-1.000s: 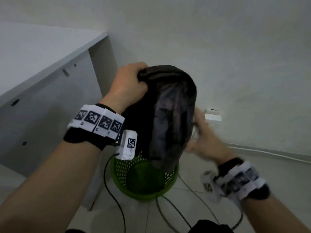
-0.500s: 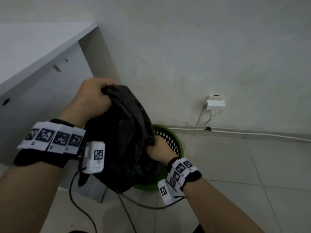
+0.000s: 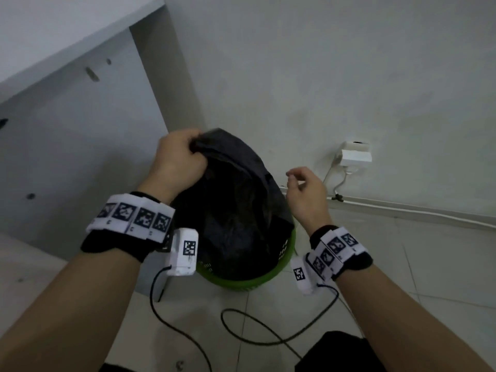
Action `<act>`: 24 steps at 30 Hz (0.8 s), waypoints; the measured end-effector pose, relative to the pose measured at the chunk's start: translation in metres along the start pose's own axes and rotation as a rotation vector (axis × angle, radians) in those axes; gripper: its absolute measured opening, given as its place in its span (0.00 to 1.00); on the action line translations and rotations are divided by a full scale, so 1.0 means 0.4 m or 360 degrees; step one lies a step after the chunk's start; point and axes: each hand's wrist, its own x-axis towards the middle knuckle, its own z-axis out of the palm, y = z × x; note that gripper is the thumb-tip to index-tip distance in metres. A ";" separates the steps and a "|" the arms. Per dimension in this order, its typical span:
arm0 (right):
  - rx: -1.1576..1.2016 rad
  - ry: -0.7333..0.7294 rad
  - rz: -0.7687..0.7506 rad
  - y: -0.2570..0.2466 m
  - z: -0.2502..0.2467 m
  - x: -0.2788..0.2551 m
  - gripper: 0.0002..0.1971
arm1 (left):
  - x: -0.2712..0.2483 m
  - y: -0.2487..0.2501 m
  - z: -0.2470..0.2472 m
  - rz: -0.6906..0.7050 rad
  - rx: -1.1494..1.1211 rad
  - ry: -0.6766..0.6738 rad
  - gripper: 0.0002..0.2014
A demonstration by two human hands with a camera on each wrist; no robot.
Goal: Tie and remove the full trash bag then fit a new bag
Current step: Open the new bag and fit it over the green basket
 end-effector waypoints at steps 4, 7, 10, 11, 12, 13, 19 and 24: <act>0.0172 -0.0333 0.0174 -0.097 -0.009 -0.121 0.30 | -0.040 -0.005 0.085 -0.0351 0.0187 -0.0597 0.08; 0.0244 -0.0820 0.0437 -0.121 0.030 -0.174 0.29 | -0.069 0.006 0.131 -0.0458 -0.0265 -0.0642 0.12; 0.0629 -0.0571 0.0506 -0.109 0.051 -0.144 0.11 | -0.087 0.018 0.134 -0.0512 -0.0856 -0.1047 0.09; 0.0720 -0.0474 0.0502 -0.107 0.048 -0.122 0.07 | -0.085 0.017 0.128 -0.0517 -0.0973 -0.1116 0.08; 0.0751 -0.0438 0.0502 -0.107 0.041 -0.104 0.06 | -0.082 0.013 0.122 -0.0516 -0.1036 -0.1093 0.07; 0.0765 -0.0456 0.0513 -0.106 0.033 -0.092 0.07 | -0.078 0.007 0.117 -0.0535 -0.1082 -0.1011 0.06; 0.0887 -0.1014 0.0403 -0.114 0.030 -0.122 0.13 | -0.078 -0.028 0.128 -0.0715 -0.1294 -0.0764 0.37; 0.0730 -0.0628 0.0366 -0.050 -0.025 -0.085 0.15 | -0.085 -0.079 0.103 -0.0706 -0.1195 -0.0635 0.12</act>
